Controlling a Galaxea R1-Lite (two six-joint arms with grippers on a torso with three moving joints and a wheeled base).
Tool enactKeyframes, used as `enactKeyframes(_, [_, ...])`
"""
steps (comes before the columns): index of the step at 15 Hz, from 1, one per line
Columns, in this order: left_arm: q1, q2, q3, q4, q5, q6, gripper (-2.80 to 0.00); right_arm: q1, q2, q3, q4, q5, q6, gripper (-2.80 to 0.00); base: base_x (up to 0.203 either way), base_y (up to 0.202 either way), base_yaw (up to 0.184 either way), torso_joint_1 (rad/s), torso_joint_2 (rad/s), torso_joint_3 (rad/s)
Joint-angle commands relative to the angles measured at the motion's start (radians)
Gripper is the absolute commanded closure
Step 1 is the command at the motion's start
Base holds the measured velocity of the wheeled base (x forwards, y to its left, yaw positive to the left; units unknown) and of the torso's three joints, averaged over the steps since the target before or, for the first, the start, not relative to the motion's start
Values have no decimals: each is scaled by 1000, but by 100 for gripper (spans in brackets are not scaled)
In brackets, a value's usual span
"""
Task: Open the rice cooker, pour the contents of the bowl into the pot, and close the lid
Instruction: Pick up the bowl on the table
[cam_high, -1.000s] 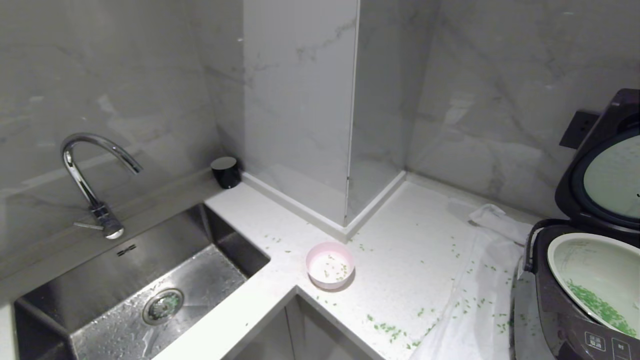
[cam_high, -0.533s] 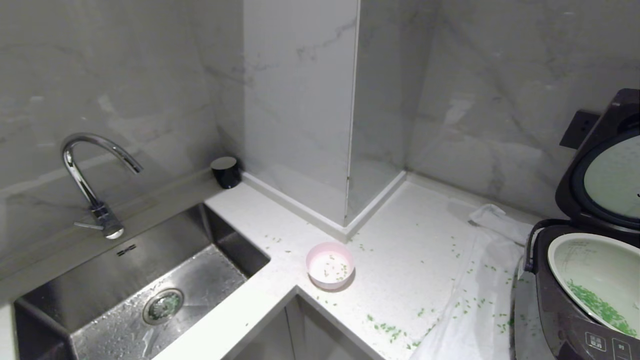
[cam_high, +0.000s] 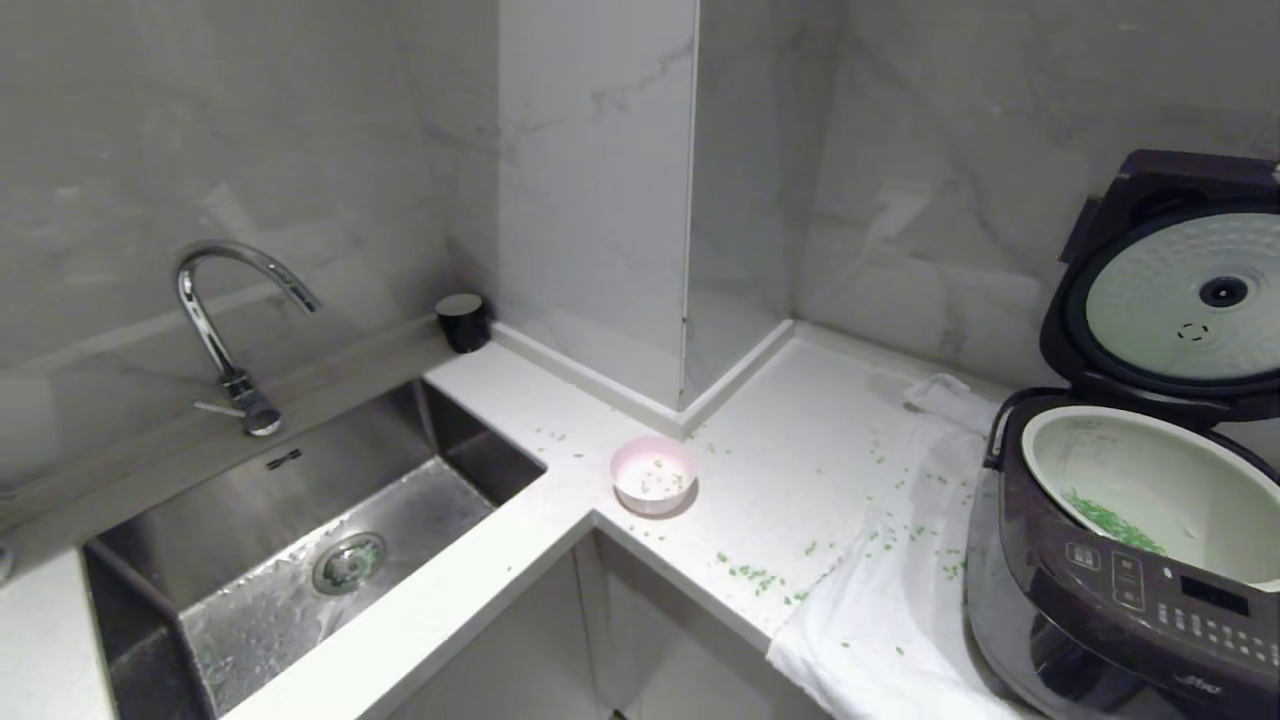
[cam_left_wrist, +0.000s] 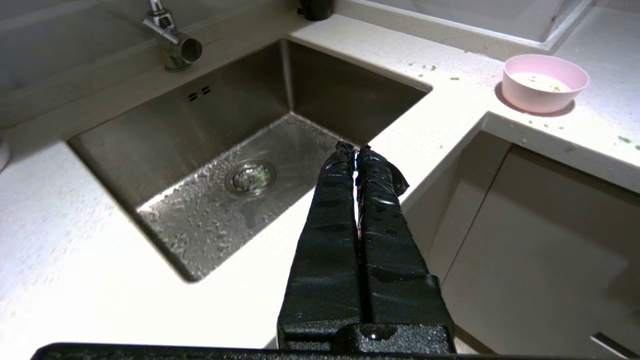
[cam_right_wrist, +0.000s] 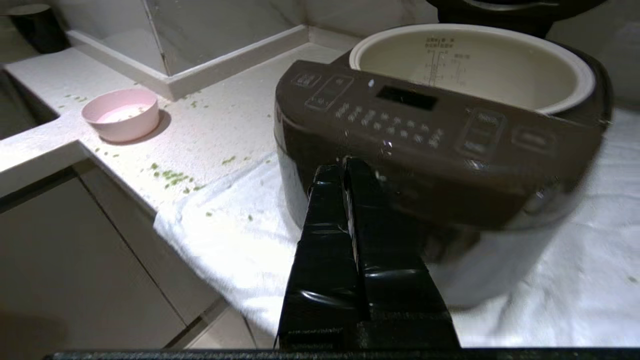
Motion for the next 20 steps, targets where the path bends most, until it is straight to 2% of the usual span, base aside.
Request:
enactKeyframes(1, [0, 3, 1, 4, 2, 0, 0, 0, 0, 2, 0, 0, -1, 0, -111, 0, -6, -10, -6, 6])
enactKeyframes(6, [-1, 2, 1, 4, 0, 0, 0, 0, 0, 2, 0, 0, -1, 0, 3, 4, -33, 9, 2, -3])
enactKeyframes(20, [-2, 2, 2, 4, 2, -4, 0, 0, 0, 2, 0, 0, -1, 0, 3, 8, -167, 3, 3, 3])
